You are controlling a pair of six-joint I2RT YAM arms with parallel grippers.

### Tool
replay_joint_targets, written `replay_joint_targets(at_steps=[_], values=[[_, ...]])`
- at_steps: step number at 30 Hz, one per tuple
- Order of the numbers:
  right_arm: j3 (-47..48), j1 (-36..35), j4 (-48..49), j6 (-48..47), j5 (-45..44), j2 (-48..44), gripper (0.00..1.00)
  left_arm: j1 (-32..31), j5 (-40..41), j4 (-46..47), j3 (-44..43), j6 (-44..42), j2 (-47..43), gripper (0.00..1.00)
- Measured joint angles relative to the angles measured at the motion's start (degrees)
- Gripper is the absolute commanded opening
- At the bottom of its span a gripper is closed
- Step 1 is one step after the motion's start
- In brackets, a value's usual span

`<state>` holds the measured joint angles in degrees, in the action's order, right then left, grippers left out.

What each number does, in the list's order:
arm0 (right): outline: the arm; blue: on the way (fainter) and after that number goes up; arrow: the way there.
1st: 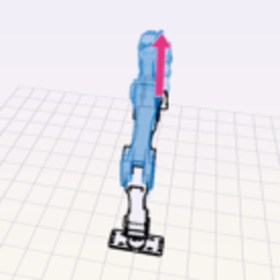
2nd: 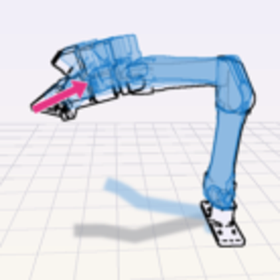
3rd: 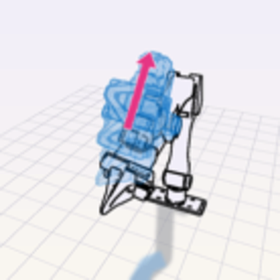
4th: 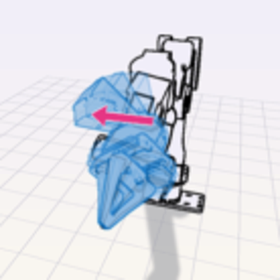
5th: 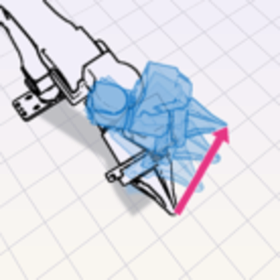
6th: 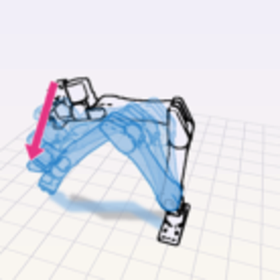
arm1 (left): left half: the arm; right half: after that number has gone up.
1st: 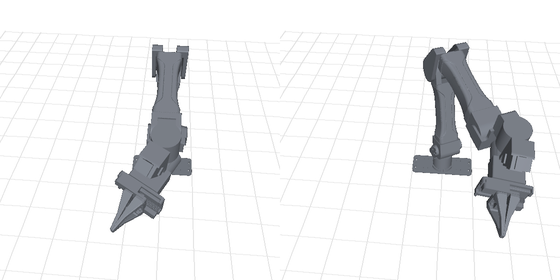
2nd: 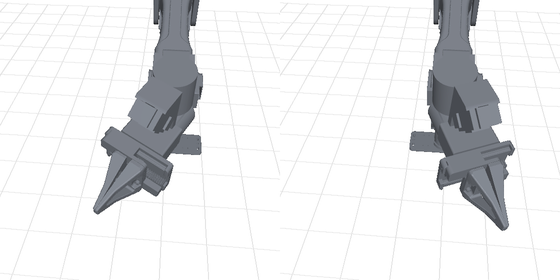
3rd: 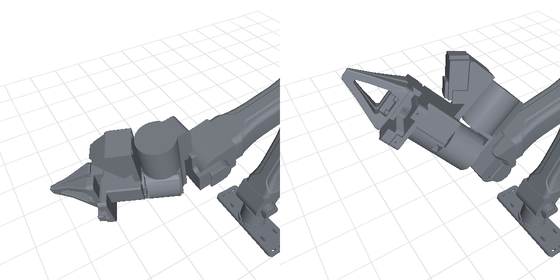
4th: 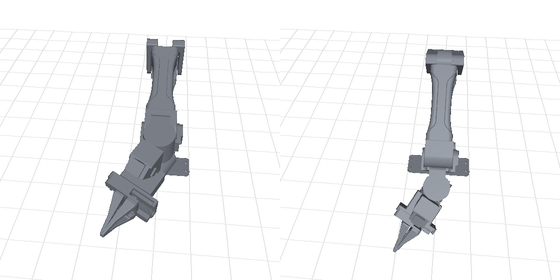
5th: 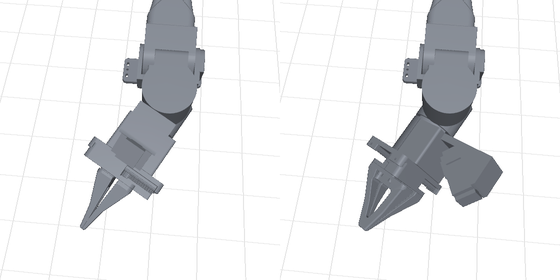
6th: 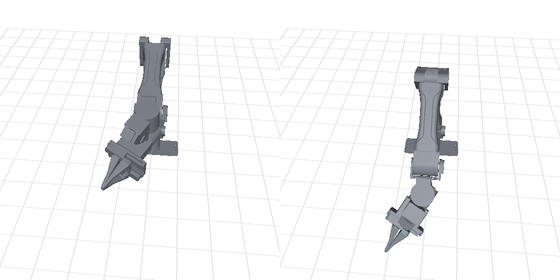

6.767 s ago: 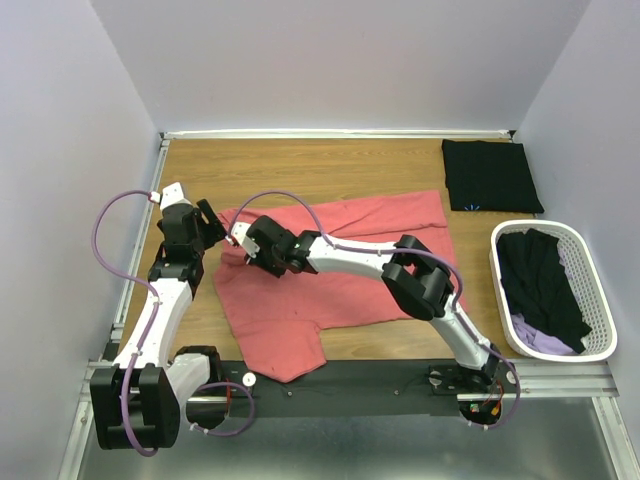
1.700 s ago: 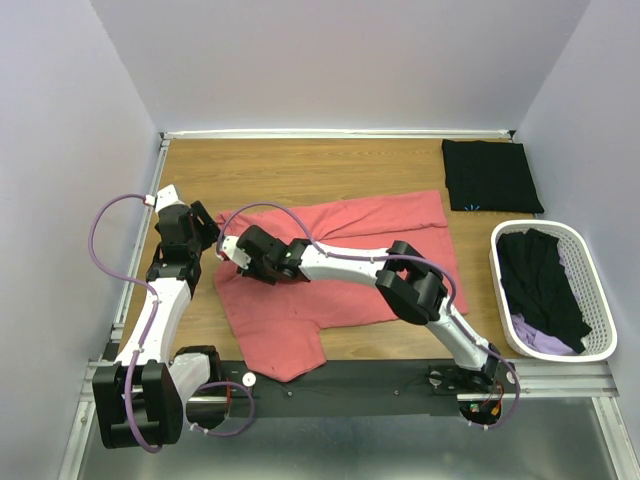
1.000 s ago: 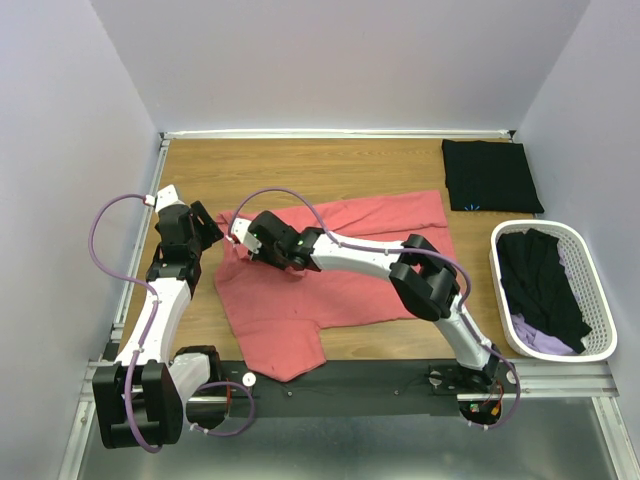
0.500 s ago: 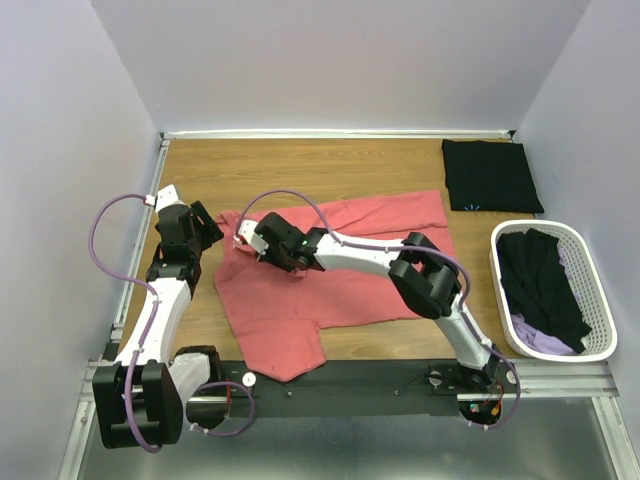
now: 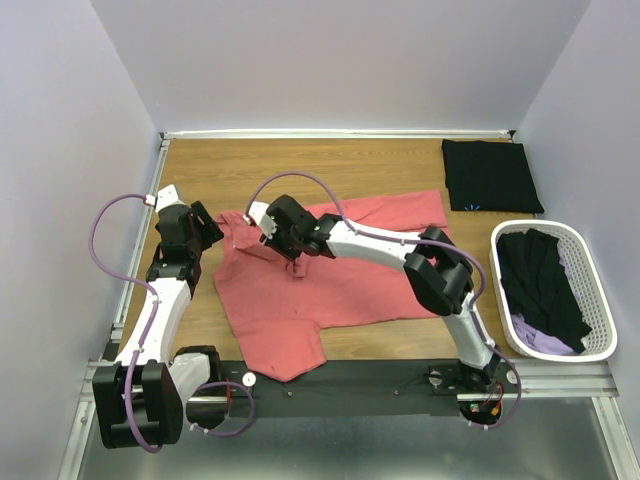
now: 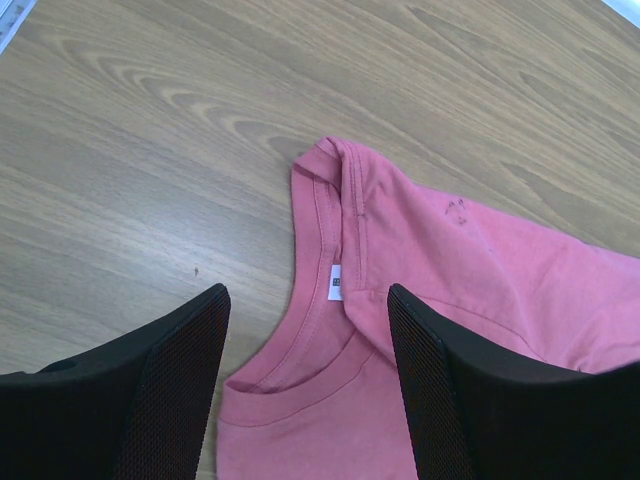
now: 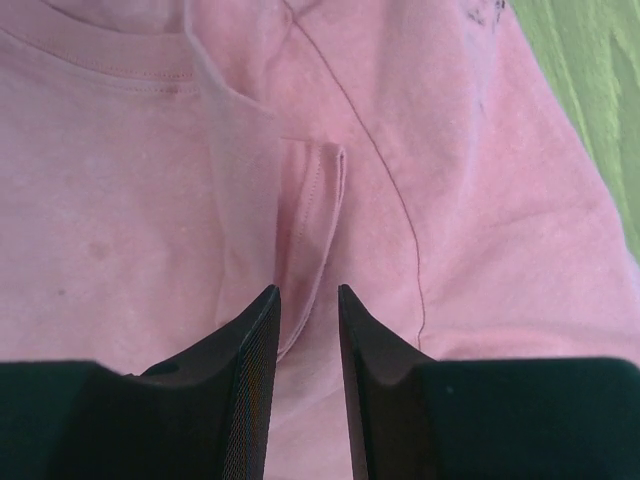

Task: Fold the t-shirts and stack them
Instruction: Fold the tshirt

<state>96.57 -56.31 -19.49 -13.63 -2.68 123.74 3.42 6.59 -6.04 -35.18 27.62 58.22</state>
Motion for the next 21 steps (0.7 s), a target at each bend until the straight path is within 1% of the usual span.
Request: replay_joint_targets(at_steps=[6,11,21], values=[[0.9,2.8,0.17,3.67,5.97,-0.2,0.37,0.0,-0.46,0.02,0.0,0.0,0.02,0.72],[4.48,3.61,0.63,5.97,7.04,0.76,0.37,0.02,-0.83,0.04,0.0,0.0,0.02,0.72],[10.49,3.39,1.79,8.04,8.98,7.61,0.38,0.11,-1.18,0.37,0.0,0.0,0.02,0.72]])
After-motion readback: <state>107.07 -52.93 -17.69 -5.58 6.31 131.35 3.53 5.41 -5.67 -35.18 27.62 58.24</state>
